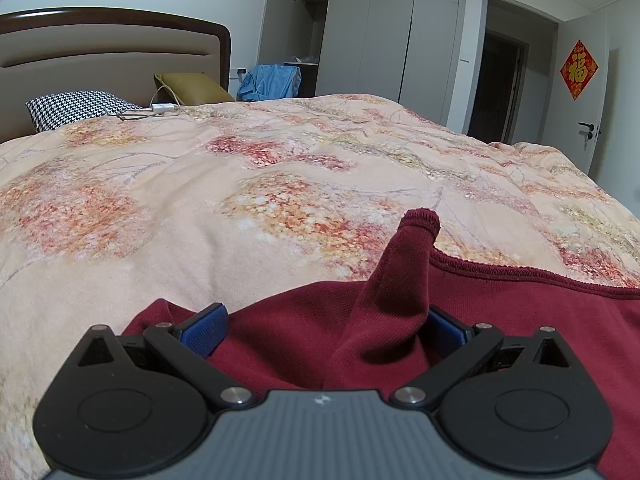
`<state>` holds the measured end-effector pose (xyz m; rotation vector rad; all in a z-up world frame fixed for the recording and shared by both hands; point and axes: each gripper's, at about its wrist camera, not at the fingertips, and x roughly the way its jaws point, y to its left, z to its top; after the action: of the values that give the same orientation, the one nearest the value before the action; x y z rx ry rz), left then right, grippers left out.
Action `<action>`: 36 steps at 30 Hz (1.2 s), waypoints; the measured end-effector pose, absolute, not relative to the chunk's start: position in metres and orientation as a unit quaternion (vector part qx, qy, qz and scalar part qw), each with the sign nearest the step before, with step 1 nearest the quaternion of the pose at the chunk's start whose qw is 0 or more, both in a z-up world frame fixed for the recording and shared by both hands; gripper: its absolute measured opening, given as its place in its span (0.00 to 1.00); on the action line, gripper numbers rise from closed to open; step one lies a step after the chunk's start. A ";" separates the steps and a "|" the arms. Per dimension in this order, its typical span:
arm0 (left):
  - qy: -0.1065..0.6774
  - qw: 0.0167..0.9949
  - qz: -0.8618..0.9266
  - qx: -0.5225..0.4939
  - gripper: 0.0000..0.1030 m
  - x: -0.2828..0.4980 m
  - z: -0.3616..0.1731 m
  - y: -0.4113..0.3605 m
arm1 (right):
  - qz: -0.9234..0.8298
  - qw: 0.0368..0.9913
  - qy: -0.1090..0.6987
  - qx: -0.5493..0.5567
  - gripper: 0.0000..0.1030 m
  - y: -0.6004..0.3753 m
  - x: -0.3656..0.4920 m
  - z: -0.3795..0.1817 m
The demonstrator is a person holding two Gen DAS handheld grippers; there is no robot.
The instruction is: Fold small clothes
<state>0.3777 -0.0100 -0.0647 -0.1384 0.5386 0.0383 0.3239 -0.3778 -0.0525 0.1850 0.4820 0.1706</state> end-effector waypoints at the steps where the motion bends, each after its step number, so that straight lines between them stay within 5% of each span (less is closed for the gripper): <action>1: 0.266 0.961 0.019 -0.068 1.00 0.378 -0.065 -0.010 | 0.084 0.963 0.238 0.091 1.00 -0.378 0.324 -0.052; 13: 0.296 0.954 0.021 -0.054 1.00 0.372 -0.041 -0.012 | 0.065 0.960 0.255 0.096 1.00 -0.378 0.318 -0.038; 22: 0.269 0.954 0.011 -0.134 1.00 0.297 0.001 0.008 | 0.036 0.984 0.164 0.062 1.00 -0.335 0.241 -0.011; 36: 0.230 0.953 0.026 -0.197 1.00 0.177 -0.048 0.015 | 0.044 0.989 0.105 -0.097 1.00 -0.231 0.195 -0.050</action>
<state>0.1772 0.0154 -0.0484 -0.4009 0.4673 0.0538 0.1947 -0.2310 -0.0503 -0.1951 0.2117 0.0878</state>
